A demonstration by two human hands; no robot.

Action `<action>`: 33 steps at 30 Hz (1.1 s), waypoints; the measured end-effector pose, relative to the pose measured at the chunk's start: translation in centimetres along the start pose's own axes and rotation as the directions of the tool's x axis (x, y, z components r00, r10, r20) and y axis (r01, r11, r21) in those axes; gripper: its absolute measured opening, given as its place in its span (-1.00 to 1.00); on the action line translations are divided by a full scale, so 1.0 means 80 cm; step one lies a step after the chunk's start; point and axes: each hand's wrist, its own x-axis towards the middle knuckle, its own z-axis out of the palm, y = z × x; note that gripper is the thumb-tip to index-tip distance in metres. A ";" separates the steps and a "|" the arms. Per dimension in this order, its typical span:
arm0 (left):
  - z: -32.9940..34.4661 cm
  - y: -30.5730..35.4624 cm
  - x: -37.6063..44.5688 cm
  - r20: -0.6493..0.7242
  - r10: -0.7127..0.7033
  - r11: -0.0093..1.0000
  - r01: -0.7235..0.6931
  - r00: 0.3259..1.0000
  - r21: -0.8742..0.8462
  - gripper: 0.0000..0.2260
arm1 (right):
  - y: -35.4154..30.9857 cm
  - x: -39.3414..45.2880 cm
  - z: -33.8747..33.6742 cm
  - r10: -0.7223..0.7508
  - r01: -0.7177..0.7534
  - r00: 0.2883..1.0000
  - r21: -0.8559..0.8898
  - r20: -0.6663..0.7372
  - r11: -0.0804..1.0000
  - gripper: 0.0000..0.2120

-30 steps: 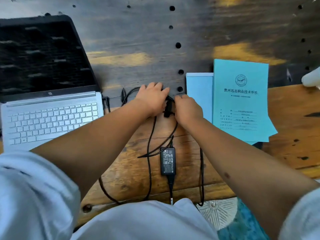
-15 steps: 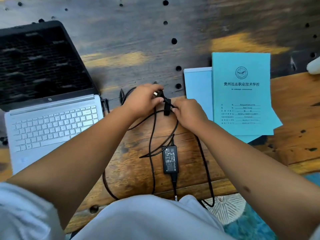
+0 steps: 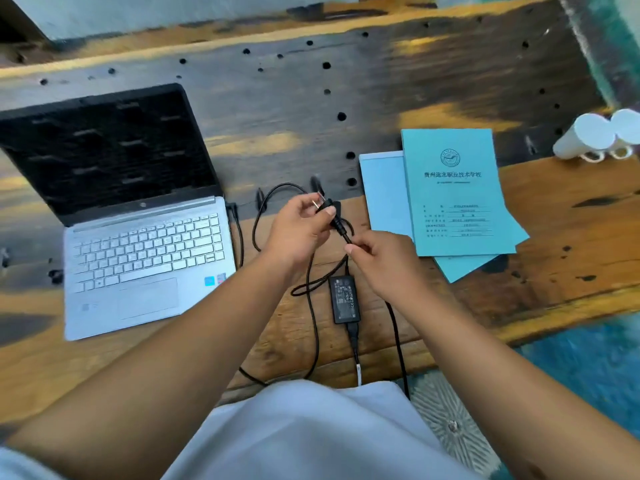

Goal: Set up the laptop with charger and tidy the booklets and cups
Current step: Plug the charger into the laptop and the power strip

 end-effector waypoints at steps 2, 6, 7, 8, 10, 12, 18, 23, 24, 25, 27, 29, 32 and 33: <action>0.001 -0.006 -0.030 0.053 -0.048 0.997 0.051 0.997 -0.050 -0.88 | -0.008 -0.031 0.000 0.030 -0.029 0.999 0.058 -0.011 0.998 -0.84; -0.005 -0.022 -0.084 0.141 -0.085 0.994 0.095 0.986 -0.062 -0.93 | -0.014 -0.090 0.007 0.136 -0.133 0.991 0.208 0.000 0.969 -0.80; -0.008 -0.027 -0.096 0.150 -0.089 0.995 0.096 0.985 -0.041 -0.93 | -0.016 -0.103 0.011 0.155 -0.152 0.988 0.234 0.005 0.960 -0.79; -0.012 -0.031 -0.107 0.160 -0.098 0.995 0.101 0.982 -0.011 -0.93 | -0.017 -0.117 0.015 0.181 -0.177 0.983 0.260 0.010 0.949 -0.79; -0.021 -0.040 -0.127 0.183 -0.117 0.993 0.110 0.976 0.047 -0.92 | -0.021 -0.143 0.024 0.226 -0.223 0.974 0.305 0.025 0.926 -0.81; -0.031 -0.048 -0.144 0.198 -0.132 0.989 0.116 0.971 0.092 -0.91 | -0.026 -0.167 0.036 0.243 -0.242 0.969 0.320 0.036 0.916 -0.82; -0.056 -0.070 -0.183 0.304 -0.177 0.975 0.125 0.936 0.184 -0.90 | -0.046 -0.234 0.082 0.320 -0.275 0.944 0.333 -0.087 0.902 -0.77; -0.073 -0.085 -0.221 0.450 -0.272 0.940 0.135 0.850 0.312 -0.89 | -0.066 -0.296 0.126 0.454 -0.339 0.855 0.392 -0.251 0.855 -0.76; -0.078 -0.089 -0.230 0.471 -0.299 0.932 0.147 0.830 0.332 -0.89 | -0.071 -0.310 0.137 0.484 -0.354 0.832 0.409 -0.273 0.841 -0.77; -0.083 -0.095 -0.239 0.488 -0.329 0.920 0.158 0.808 0.359 -0.88 | -0.078 -0.325 0.148 0.521 -0.375 0.802 0.433 -0.292 0.820 -0.77; -0.093 -0.111 -0.256 0.515 -0.386 0.889 0.159 0.766 0.430 -0.87 | -0.090 -0.353 0.168 0.590 -0.406 0.742 0.488 -0.319 0.773 -0.75; -0.101 -0.128 -0.274 0.546 -0.435 0.857 0.144 0.716 0.495 -0.89 | -0.102 -0.381 0.184 0.658 -0.421 0.684 0.566 -0.315 0.708 -0.70; -0.105 -0.152 -0.306 0.582 -0.477 0.821 0.098 0.658 0.562 -0.88 | -0.115 -0.423 0.197 0.749 -0.386 0.602 0.720 -0.278 0.577 -0.71; -0.105 -0.160 -0.317 0.597 -0.486 0.808 0.068 0.638 0.585 -0.89 | -0.116 -0.438 0.201 0.771 -0.371 0.577 0.755 -0.269 0.541 -0.72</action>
